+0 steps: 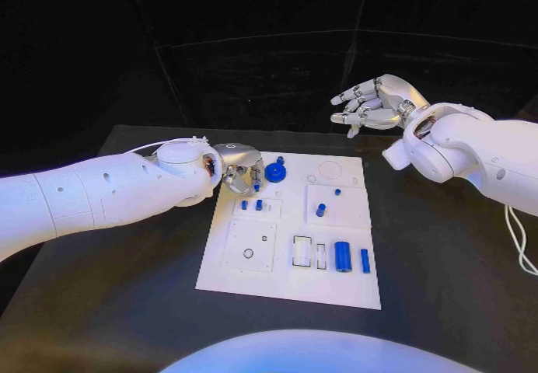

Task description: Assemble the parts on the task board

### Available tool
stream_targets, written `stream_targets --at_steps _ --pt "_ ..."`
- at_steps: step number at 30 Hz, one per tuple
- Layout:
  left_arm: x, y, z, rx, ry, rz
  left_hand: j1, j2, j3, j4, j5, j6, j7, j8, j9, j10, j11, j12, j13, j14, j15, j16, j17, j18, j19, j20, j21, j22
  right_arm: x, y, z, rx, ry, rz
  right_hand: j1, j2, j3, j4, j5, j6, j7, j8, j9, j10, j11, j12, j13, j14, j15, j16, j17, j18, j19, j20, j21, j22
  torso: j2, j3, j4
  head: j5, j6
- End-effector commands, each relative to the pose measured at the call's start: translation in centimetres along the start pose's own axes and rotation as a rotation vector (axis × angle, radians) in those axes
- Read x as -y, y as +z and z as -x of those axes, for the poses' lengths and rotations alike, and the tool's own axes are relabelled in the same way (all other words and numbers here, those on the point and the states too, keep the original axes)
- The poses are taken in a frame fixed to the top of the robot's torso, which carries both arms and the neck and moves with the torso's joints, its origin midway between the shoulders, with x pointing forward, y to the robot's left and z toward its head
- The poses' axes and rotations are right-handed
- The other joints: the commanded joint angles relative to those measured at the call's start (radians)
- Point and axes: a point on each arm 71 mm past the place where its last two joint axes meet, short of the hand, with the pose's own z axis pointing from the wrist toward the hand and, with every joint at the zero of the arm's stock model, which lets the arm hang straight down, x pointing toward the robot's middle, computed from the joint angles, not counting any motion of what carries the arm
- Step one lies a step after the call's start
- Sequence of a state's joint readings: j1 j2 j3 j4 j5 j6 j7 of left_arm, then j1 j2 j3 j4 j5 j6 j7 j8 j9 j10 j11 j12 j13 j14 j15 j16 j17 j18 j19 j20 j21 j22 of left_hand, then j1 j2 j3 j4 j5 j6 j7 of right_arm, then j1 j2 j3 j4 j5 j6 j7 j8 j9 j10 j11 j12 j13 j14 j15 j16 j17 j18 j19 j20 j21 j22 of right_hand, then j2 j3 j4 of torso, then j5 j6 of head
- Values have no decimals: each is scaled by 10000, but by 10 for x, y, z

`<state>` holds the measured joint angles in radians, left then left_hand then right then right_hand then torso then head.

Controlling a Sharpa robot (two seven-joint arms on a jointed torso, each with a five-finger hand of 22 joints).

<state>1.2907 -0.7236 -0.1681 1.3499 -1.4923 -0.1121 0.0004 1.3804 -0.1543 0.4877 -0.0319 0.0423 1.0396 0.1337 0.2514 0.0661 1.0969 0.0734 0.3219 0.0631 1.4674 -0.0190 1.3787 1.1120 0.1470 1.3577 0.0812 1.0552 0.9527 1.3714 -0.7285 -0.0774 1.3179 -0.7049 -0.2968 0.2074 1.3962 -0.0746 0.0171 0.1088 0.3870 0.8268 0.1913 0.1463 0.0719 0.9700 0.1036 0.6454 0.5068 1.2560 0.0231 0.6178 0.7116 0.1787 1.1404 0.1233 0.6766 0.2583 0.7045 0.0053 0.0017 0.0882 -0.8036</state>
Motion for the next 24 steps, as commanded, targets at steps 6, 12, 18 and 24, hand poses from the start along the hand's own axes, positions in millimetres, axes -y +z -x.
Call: stream_targets --at_steps 6,12,18,24 --pt "-1 -1 1 92 -107 52 -144 -46 76 -3 58 -76 50 -115 1 -132 27 -145 0 139 99 -29 -34 -175 -25 74 -79 -10 -1 0 1 -10 -6 93 70 60 -44 -23 44 -65 -2 29 3 -60 8 58 -10 -45 19 -20 -9 42 73 23 -45 -10 -2 -3 5 -8 10" --pt "-2 -4 2 334 -281 14 -248 -237 65 -9 57 -558 138 -488 -45 -462 142 -462 -13 121 187 -45 -118 -180 -42 145 -84 8 0 0 2 14 -19 45 72 70 -42 -18 45 -70 -2 34 3 -62 9 60 -22 -45 19 -20 -13 42 76 23 -50 -12 0 -14 1 -19 10" --pt "-7 -11 5 634 -739 -11 -287 -387 -33 -34 57 -853 220 -757 -24 -995 269 -841 -12 95 290 -85 -257 -155 -106 240 -205 -95 2 0 4 -23 -69 -36 84 65 -42 -25 44 -74 -1 37 3 -72 9 58 -33 -47 19 -21 -16 42 78 23 -54 -13 -4 -5 6 -32 13" --pt "-15 -21 9 832 -1433 126 -303 -413 -105 -31 58 -870 234 -794 -17 -1052 284 -883 -2 77 306 -115 -335 -129 -151 262 -301 -194 5 0 5 -186 -303 -109 361 97 63 -176 -44 3 -13 141 20 -213 1 -38 -209 15 -7 15 -34 49 161 -7 -45 1 -9 -10 6 -28 19"
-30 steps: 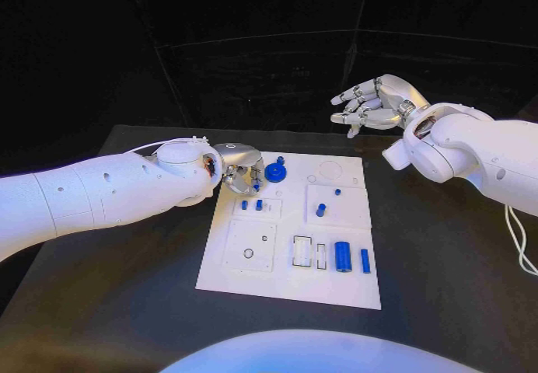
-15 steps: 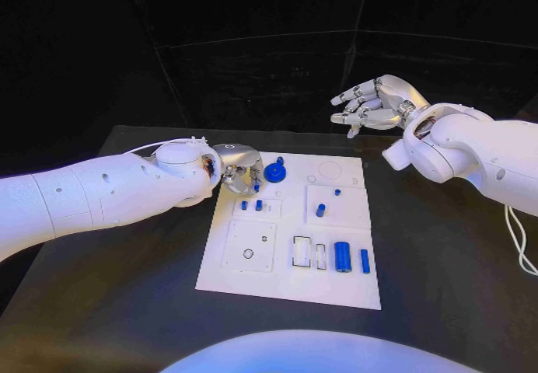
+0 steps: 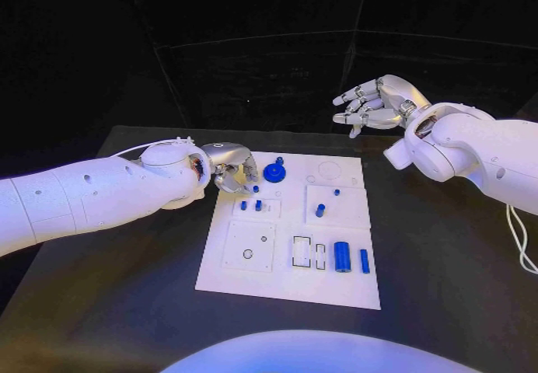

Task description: Assemble the parts on the task board

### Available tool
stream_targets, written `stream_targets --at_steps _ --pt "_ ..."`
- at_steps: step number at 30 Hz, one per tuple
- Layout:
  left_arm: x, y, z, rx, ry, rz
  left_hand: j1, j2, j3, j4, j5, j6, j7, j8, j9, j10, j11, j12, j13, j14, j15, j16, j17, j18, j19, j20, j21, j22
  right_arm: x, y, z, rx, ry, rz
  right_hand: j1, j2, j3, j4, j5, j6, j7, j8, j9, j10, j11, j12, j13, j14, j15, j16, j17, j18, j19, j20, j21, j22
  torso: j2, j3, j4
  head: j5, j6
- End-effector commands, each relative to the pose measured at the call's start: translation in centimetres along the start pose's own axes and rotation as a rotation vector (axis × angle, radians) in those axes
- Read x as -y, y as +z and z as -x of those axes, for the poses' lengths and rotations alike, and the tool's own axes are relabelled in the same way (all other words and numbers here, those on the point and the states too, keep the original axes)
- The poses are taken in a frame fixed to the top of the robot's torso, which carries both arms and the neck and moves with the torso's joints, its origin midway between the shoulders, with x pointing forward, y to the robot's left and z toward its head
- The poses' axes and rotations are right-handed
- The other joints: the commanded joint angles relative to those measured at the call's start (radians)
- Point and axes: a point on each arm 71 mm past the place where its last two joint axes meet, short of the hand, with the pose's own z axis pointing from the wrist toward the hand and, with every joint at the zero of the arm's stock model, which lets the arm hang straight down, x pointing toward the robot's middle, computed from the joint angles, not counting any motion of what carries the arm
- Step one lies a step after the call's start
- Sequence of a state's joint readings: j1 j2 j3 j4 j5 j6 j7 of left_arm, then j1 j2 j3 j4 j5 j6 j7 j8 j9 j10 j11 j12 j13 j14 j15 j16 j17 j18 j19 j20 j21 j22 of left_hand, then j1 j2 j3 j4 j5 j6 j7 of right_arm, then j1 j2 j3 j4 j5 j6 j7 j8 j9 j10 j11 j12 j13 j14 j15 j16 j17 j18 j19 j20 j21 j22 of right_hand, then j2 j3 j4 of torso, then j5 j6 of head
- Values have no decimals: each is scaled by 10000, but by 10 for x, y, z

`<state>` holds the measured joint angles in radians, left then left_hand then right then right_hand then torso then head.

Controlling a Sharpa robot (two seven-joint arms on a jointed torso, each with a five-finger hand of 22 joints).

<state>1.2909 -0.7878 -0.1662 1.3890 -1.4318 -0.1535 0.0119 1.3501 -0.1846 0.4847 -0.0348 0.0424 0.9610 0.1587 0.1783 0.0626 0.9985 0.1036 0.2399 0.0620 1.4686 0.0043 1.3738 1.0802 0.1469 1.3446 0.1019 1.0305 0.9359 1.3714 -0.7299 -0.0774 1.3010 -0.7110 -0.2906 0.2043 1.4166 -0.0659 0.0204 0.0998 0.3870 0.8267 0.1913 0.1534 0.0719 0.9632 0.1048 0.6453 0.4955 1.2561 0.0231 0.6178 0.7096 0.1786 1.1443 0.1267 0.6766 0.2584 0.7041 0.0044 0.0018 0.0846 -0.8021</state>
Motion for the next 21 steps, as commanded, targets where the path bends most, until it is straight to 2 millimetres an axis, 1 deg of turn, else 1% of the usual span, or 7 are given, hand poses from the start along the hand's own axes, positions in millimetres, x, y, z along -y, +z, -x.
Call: stream_targets --at_steps 1,5,9,12,14,17,21 --pt "-2 -4 8 438 -1018 -54 -1 -110 -75 -1 58 -84 -16 -64 17 -68 -18 -62 9 65 73 -67 -17 -129 -19 56 -56 -27 0 0 0 -295 -271 4 206 27 61 -110 -77 54 -16 109 28 -217 -10 -130 -186 62 -16 44 -12 50 168 -53 -21 14 -1 0 6 9 7" --pt "-9 -10 18 924 -2513 -59 12 -25 -64 22 62 -13 21 -45 35 6 -8 -33 30 61 80 -71 -28 -113 -41 65 -103 -72 3 -3 1 -592 -795 -54 501 138 340 -286 -404 480 -103 365 75 -112 -87 -747 -855 550 -150 375 82 60 576 -191 275 175 2 -2 6 -11 22" --pt "-19 -15 33 2043 -5634 -329 88 245 148 58 72 326 135 68 73 287 33 67 51 -240 118 -504 -901 100 -531 105 -1040 -1059 6 -9 2 -1012 -2013 -109 932 212 944 -610 -813 1155 -233 620 108 293 -257 -1661 -1660 1440 -317 1832 1222 69 1045 -401 765 445 -7 7 11 -31 36" --pt "-26 -18 39 2760 -8781 -395 10 314 189 101 72 419 77 74 60 622 -41 276 85 -809 77 -1241 -2238 367 -1291 106 -2331 -2337 8 -15 3 -1327 -3264 -150 909 82 1437 -754 -931 1527 -316 616 42 830 -311 -2478 -2297 1973 -368 3066 2269 61 1258 -486 1208 717 4 7 1 -182 114" --pt "-28 -18 40 2974 -10461 -461 75 399 213 51 82 423 40 66 53 873 -99 483 141 -1302 18 -1884 -3364 378 -1507 74 -2544 -2444 9 -21 3 -1504 -4068 -167 719 -94 1849 -828 -986 1729 -331 513 -38 1289 -321 -3116 -2746 2163 -378 3732 2841 41 1314 -521 1684 1164 17 9 -18 -273 152" --pt "-28 -19 41 3119 -12177 -665 41 469 105 30 73 452 5 74 56 966 -151 673 177 -1829 3 -2568 -4445 371 -1734 45 -2811 -2582 11 -32 -1 -1719 -5134 -260 604 -243 2157 -936 -1036 1945 -392 470 -40 1591 -373 -3500 -2981 2340 -437 4495 3530 -143 1540 -495 2539 2334 19 3 -11 -461 171" --pt "-29 -20 42 3202 -13242 -972 -15 529 -87 28 72 503 -12 94 58 1133 -198 902 227 -2102 -23 -2964 -5026 371 -1852 30 -3038 -2715 12 -41 -8 -1906 -6242 -285 457 -351 2343 -972 -1112 2007 -460 380 -47 1689 -369 -3783 -3116 2421 -440 4913 3904 -212 1647 -496 3003 2943 -4 25 -58 -566 211"
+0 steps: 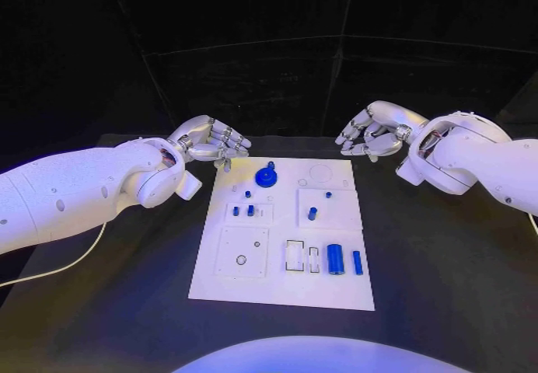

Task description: Assemble the parts on the task board

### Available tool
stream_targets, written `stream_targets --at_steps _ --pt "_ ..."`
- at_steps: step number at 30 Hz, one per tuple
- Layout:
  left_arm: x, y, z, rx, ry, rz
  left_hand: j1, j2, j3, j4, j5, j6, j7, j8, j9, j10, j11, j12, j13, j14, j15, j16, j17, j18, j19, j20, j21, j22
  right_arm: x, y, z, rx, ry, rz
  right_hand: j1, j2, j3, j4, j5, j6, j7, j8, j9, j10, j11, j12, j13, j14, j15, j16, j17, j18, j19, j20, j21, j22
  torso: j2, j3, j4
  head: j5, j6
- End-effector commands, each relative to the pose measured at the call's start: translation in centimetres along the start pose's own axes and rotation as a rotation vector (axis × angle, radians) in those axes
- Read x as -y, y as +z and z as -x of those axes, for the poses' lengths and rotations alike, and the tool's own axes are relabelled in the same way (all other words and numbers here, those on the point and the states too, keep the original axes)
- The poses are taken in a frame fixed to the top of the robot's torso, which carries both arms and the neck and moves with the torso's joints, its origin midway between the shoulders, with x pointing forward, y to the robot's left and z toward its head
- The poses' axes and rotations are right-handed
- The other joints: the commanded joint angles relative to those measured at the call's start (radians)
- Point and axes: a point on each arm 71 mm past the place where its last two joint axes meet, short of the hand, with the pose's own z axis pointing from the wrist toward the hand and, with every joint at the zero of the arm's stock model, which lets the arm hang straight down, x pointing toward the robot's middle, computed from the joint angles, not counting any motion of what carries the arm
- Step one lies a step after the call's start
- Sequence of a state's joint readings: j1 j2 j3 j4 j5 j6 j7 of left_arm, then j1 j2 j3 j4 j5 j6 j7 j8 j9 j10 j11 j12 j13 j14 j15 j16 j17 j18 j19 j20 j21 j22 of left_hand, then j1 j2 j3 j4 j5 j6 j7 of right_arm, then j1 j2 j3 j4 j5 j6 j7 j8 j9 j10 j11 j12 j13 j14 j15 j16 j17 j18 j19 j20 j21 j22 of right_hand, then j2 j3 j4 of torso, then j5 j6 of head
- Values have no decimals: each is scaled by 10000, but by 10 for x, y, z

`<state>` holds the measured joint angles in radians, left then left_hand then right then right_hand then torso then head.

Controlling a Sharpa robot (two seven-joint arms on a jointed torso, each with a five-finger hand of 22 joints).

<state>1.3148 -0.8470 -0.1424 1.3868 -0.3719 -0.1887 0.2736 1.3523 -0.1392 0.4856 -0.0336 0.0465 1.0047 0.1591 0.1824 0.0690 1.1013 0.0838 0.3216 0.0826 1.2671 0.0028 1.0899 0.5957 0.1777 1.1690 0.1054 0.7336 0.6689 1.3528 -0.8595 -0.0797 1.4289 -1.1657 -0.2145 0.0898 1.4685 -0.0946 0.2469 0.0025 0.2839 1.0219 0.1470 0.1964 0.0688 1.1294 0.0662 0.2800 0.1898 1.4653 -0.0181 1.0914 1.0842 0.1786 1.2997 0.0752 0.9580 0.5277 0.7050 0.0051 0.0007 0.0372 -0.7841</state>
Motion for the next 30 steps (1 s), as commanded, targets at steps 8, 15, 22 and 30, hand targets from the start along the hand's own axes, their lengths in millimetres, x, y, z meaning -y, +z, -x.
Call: stream_targets --at_steps 8,15,22,30 --pt "6 -1 1 316 -3877 -820 -142 174 -422 53 31 95 -23 56 -11 85 -9 277 33 -513 -2 -721 -1025 57 -240 0 -440 -275 -11 -11 -35 -858 -3401 -23 -253 -273 383 -56 -196 -88 42 -305 -37 -202 125 -764 -353 365 68 495 415 -290 173 100 682 862 -12 11 4 -313 90" --pt "7 -1 -2 239 -3993 -919 -64 240 -461 5 30 98 0 55 -12 62 -2 324 31 -540 3 -777 -1085 56 -243 0 -523 -333 -16 -12 -56 -1247 -3523 171 -345 -401 623 -134 -297 -239 109 -495 -36 -373 219 -1175 -587 403 145 770 632 -343 226 180 1044 1319 -16 7 -21 -247 132" --pt "8 -2 -6 147 -4058 -1033 -61 234 -517 -11 28 108 8 60 -11 60 6 357 34 -556 8 -803 -1115 53 -246 3 -564 -361 -18 -9 -74 -1605 -3453 315 -400 -454 890 -240 -351 -284 171 -611 -24 -371 290 -1444 -794 459 206 1178 967 -421 333 256 1526 1971 -8 -5 4 -277 153" --pt "8 -2 -6 149 -4065 -1046 -65 236 -550 -14 29 103 12 57 -12 47 11 371 33 -568 13 -819 -1132 52 -250 7 -591 -378 -18 -3 -83 -1852 -3419 362 -442 -457 1092 -316 -376 -278 197 -668 -19 -321 319 -1580 -918 495 231 1476 1209 -474 409 293 1868 2430 2 -7 -1 -200 167"
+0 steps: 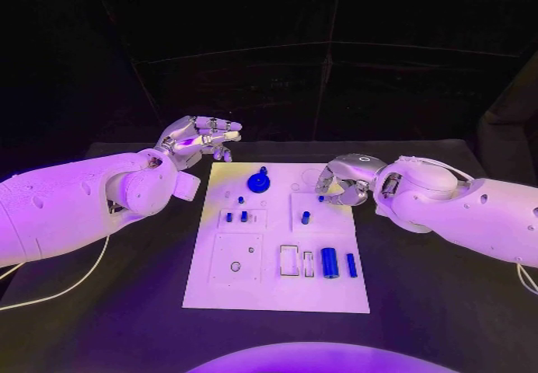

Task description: Assemble the parts on the task board

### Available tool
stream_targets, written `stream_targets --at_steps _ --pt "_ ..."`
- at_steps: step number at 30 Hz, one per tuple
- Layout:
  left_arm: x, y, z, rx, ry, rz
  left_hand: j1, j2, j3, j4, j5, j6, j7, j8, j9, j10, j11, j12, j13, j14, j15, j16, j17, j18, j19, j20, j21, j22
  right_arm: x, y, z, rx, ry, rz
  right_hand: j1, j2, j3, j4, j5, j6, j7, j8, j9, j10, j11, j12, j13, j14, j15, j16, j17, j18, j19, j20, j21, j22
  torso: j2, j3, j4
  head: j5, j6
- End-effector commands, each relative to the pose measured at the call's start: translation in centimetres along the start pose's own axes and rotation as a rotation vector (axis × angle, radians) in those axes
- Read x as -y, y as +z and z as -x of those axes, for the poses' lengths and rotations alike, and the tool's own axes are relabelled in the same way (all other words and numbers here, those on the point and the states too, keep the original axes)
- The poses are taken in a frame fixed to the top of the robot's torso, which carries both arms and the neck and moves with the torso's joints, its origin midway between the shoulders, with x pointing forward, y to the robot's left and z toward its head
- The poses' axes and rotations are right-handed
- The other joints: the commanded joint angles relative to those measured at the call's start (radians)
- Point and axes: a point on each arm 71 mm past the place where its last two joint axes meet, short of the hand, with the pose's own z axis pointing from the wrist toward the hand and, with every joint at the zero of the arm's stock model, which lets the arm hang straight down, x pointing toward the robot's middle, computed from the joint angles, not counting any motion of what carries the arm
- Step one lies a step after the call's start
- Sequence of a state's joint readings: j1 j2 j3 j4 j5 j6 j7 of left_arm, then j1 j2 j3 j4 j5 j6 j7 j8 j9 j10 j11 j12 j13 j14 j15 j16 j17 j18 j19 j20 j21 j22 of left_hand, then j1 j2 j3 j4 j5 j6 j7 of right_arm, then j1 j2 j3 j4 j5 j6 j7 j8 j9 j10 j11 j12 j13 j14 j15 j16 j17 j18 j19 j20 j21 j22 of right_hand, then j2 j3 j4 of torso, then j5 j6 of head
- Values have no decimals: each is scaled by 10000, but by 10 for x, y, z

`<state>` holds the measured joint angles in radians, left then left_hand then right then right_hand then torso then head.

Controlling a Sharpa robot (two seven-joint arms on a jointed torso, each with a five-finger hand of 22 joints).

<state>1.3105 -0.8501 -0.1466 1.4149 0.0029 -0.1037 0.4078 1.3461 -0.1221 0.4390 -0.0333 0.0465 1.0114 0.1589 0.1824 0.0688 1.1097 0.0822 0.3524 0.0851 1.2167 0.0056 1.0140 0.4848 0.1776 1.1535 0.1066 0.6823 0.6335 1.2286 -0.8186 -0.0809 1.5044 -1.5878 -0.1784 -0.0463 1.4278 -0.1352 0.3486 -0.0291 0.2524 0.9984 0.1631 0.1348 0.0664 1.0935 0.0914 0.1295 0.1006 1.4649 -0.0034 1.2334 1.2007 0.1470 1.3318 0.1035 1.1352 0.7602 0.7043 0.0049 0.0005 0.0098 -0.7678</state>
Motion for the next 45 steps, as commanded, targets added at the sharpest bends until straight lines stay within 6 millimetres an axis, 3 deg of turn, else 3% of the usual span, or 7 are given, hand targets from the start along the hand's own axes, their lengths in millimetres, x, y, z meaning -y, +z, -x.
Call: stream_targets --at_steps 1,16,45 --pt "3 0 -1 -99 -191 -281 -6 65 -103 -19 29 27 18 52 -12 -51 32 67 6 -72 -11 -68 -33 52 -98 -4 -92 -33 -1 2 -3 -219 -197 45 -41 -47 105 -8 -67 -43 39 -61 5 44 70 -92 -42 504 87 93 73 -170 106 14 153 189 11 -2 3 96 -1" --pt "2 -1 -1 -122 -207 -182 -31 78 -182 -13 29 -38 49 17 -24 -131 61 79 -6 -92 10 -93 -71 46 -102 9 -155 -76 0 8 -10 -596 -269 -13 -124 47 581 -123 -287 130 53 -212 21 363 59 -46 -218 485 87 242 63 -252 214 37 690 904 2 5 -10 124 -90" --pt "1 -2 -1 -161 -224 -61 -41 92 -252 -14 29 -77 64 -2 -25 -193 78 101 -13 -111 29 -110 -103 44 -105 26 -211 -114 -9 14 -16 -404 -1533 -316 -233 106 909 -312 -701 917 -194 -166 84 1181 -212 223 -233 486 -119 452 -16 -483 601 -133 1704 2517 0 8 -16 116 -168"
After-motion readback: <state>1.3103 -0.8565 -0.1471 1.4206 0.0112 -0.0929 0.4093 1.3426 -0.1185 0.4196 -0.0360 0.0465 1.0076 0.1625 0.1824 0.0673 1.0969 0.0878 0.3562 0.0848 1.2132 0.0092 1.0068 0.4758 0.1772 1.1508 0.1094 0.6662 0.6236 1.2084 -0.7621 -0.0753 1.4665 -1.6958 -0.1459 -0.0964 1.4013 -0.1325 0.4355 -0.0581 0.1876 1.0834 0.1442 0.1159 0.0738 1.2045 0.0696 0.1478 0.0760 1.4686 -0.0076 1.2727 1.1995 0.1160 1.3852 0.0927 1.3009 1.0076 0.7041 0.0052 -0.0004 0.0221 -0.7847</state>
